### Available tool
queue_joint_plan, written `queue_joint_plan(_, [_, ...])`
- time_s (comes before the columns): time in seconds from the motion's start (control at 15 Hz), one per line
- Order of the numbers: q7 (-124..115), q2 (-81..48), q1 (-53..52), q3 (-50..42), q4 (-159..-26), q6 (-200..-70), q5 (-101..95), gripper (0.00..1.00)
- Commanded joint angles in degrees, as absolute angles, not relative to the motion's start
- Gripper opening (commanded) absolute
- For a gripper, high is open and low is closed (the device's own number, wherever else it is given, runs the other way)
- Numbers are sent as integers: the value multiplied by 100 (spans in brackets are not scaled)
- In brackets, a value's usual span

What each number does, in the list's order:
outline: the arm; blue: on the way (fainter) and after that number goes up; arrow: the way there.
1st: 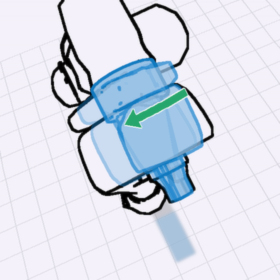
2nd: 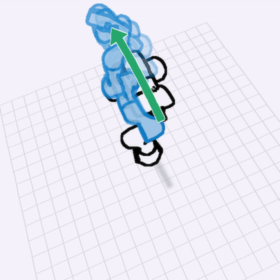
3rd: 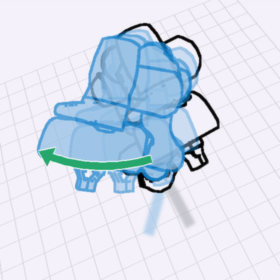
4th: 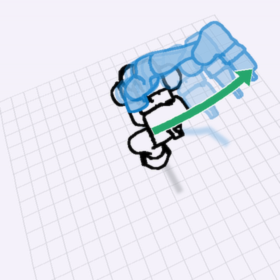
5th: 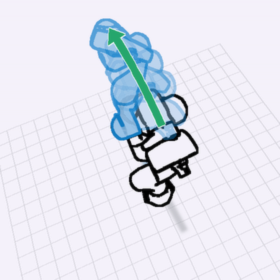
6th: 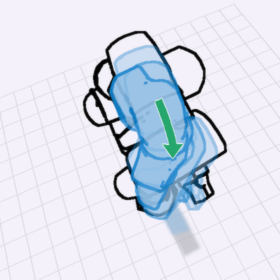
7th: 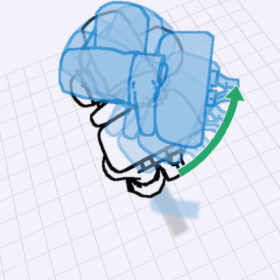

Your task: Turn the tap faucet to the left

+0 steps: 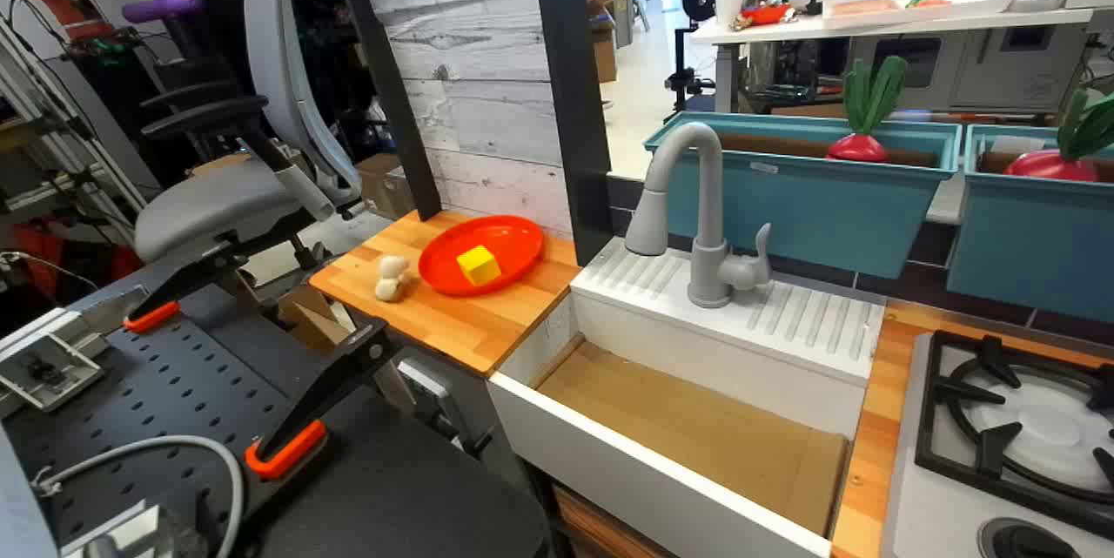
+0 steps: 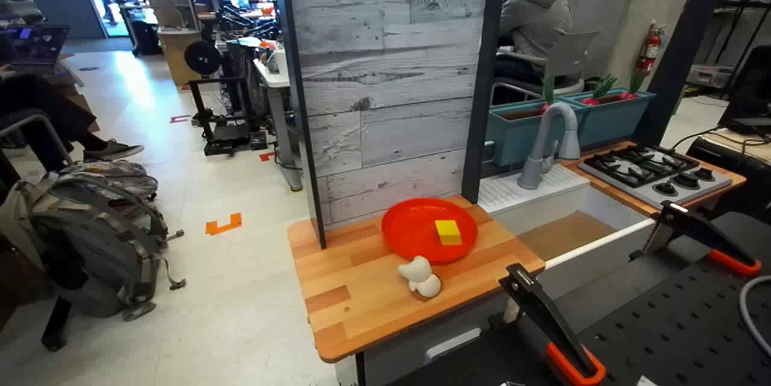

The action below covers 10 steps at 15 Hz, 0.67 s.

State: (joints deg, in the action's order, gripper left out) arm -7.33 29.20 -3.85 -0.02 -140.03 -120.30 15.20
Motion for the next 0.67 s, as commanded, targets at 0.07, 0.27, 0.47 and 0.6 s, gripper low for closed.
queue_joint_plan(0.07, [-709, 2918, -320, 52, -13988, -12006, 1549, 100])
queue_joint_plan(0.27, [-730, 2852, -265, 32, -13983, -12101, 1513, 100])
queue_joint_plan(0.47, [-684, 2523, -81, -11, -13905, -12406, 1323, 100])
queue_joint_plan(0.6, [-706, 2214, 66, -7, -13844, -12619, 1100, 100])
